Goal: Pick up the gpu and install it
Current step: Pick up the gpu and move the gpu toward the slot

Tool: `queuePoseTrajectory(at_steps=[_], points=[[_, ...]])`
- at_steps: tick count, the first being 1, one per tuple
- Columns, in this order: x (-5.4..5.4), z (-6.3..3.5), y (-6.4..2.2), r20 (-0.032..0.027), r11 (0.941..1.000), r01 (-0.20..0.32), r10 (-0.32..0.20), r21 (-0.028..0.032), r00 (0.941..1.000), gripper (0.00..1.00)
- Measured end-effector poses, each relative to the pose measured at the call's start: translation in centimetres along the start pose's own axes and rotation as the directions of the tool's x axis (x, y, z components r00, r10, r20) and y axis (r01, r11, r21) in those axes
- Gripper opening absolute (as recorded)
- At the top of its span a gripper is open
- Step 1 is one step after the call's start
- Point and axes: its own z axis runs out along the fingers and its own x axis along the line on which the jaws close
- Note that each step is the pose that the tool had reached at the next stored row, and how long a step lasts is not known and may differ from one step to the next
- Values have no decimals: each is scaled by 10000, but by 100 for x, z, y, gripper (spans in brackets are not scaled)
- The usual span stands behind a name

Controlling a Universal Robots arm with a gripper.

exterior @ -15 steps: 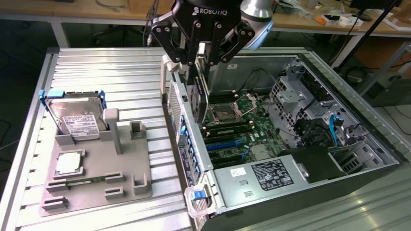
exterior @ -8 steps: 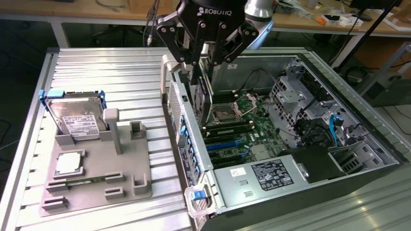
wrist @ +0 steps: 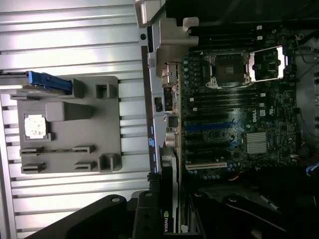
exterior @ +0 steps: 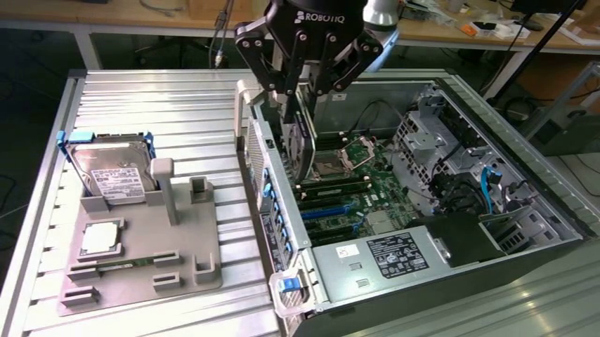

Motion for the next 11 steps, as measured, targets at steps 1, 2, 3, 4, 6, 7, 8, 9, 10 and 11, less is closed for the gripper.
queuePoseTrajectory(at_steps=[1,2,3,4,6,7,8,9,10,11], points=[[-8,0,1,0,10000,-1,1,0,10000,27],[-16,0,1,0,10000,0,0,0,10000,27],[-25,1,2,0,10000,1,-1,0,10000,27],[-35,1,3,1,10000,0,0,-1,10000,27],[-58,1,4,0,10000,1,-1,0,10000,27],[-67,2,5,0,10000,0,0,-1,10000,27],[-77,2,6,1,10000,0,0,-1,10000,27],[-92,2,7,0,10000,1,-1,0,10000,27],[-112,3,8,0,10000,1,-1,0,10000,27],[-129,3,9,0,10000,0,0,0,10000,27]])
